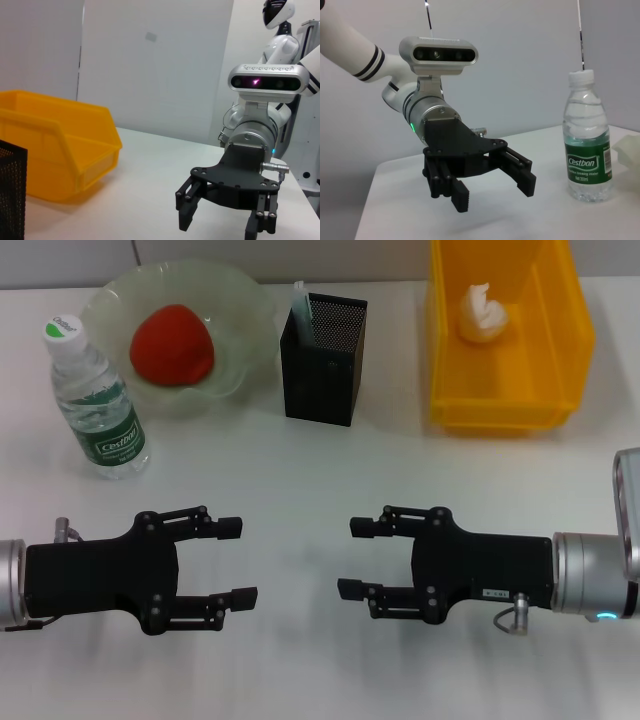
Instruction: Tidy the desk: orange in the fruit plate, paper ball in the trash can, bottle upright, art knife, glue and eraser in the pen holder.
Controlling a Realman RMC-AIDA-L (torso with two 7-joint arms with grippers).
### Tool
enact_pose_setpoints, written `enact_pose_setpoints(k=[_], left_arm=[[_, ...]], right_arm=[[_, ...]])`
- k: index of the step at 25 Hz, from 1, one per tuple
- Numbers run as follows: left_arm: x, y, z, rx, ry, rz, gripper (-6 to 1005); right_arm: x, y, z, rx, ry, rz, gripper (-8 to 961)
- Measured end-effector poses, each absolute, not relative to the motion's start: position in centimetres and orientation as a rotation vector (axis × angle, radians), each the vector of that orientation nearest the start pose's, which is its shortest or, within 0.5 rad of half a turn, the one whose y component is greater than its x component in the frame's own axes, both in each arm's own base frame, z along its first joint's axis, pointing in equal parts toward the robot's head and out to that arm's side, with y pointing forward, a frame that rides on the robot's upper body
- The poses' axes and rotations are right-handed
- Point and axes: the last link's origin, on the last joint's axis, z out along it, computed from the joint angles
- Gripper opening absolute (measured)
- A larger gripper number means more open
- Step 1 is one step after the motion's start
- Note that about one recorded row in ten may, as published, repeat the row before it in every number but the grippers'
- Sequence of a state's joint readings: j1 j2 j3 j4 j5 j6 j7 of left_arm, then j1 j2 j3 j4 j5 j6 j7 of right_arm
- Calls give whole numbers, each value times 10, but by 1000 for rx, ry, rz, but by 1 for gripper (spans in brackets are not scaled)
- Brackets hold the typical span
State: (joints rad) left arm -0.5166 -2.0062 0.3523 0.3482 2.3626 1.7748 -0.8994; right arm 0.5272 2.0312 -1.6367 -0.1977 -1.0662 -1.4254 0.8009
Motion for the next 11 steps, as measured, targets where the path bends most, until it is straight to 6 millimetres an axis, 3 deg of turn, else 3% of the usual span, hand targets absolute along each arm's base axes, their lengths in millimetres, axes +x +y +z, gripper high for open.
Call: enact_pose_setpoints(k=[11], left_arm=[[-298,264,-12,-2908,-340,-794,802]], right_arm=[[258,276,-89,-2840,299,838,708]])
